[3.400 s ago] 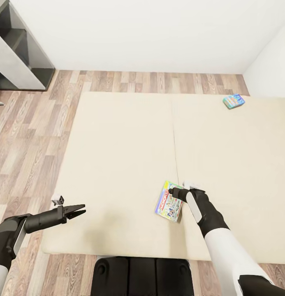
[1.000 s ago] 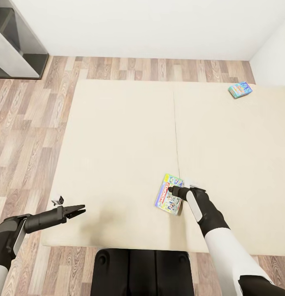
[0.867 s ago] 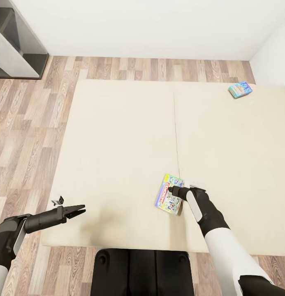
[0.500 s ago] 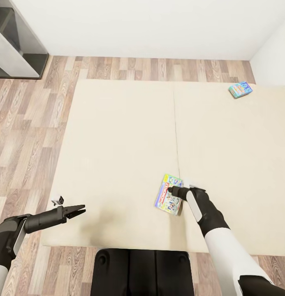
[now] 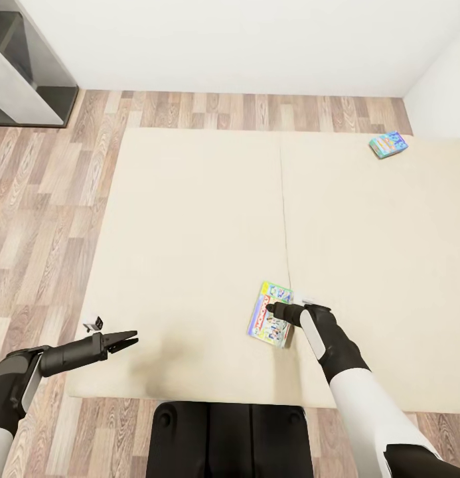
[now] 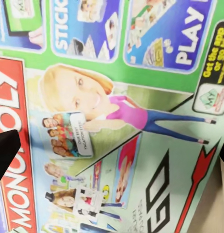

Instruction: Put all the toys in the child's room - the three board games (two on the bed and one on the table), the two jigsaw puzzles on the table, and the tennis ball on the table - inside the toy box on the table in the child's room.

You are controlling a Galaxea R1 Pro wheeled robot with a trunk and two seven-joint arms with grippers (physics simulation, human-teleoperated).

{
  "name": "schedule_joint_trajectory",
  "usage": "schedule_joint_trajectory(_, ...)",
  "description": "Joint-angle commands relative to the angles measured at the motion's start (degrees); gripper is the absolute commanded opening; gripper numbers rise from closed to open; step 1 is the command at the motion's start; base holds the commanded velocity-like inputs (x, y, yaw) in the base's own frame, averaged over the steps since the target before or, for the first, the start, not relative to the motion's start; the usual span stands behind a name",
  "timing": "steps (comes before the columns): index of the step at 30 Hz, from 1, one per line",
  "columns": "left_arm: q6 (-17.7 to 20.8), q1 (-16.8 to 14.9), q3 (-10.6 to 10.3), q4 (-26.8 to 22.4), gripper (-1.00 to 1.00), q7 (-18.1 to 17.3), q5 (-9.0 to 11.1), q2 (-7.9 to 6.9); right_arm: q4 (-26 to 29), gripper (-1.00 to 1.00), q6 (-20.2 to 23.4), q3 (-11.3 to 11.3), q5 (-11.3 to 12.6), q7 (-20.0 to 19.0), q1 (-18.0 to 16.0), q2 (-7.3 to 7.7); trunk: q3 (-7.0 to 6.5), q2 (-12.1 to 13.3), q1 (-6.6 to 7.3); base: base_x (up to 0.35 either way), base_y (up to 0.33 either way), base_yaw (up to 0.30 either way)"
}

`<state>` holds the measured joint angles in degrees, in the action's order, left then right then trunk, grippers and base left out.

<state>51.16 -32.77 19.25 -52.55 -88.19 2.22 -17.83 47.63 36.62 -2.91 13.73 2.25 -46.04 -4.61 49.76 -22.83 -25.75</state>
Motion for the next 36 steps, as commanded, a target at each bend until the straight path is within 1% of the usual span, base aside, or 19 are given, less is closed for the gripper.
schedule_joint_trajectory(1, 0.61, -0.01, 0.00, -0.01, 1.00, -0.23, -0.03, -0.01, 0.08, 1.00, 0.27, -0.17, 0.50, 0.23, -0.01, -0.05, 0.06, -0.09, -0.03, 0.000, 0.000, 0.000)
schedule_joint_trajectory(12, 0.61, -0.01, -0.03, -0.01, 1.00, -0.23, -0.03, -0.01, 0.17, 1.00, 0.29, -0.16, 0.51, 0.15, -0.08, -0.13, 0.06, -0.09, -0.03, 0.000, 0.000, 0.000)
schedule_joint_trajectory(15, 0.61, -0.01, -0.02, -0.01, 1.00, -0.23, -0.03, -0.01, 0.18, 1.00, 0.29, -0.16, 0.51, 0.04, -0.09, -0.31, 0.06, -0.09, -0.03, 0.000, 0.000, 0.000)
schedule_joint_trajectory(22, 0.61, -0.01, 0.00, -0.01, 1.00, -0.23, -0.03, -0.01, 0.18, 1.00, 0.29, -0.16, 0.44, -1.73, -0.59, -1.19, 0.06, -0.09, -0.03, 0.000, 0.000, 0.000)
schedule_joint_trajectory(36, 0.61, -0.01, 0.00, -0.02, 1.00, -0.23, -0.03, -0.01, 0.18, 1.00, 0.41, -0.11, 0.50, -2.61, -0.82, -1.53, 0.06, -0.09, -0.03, 0.000, 0.000, 0.000)
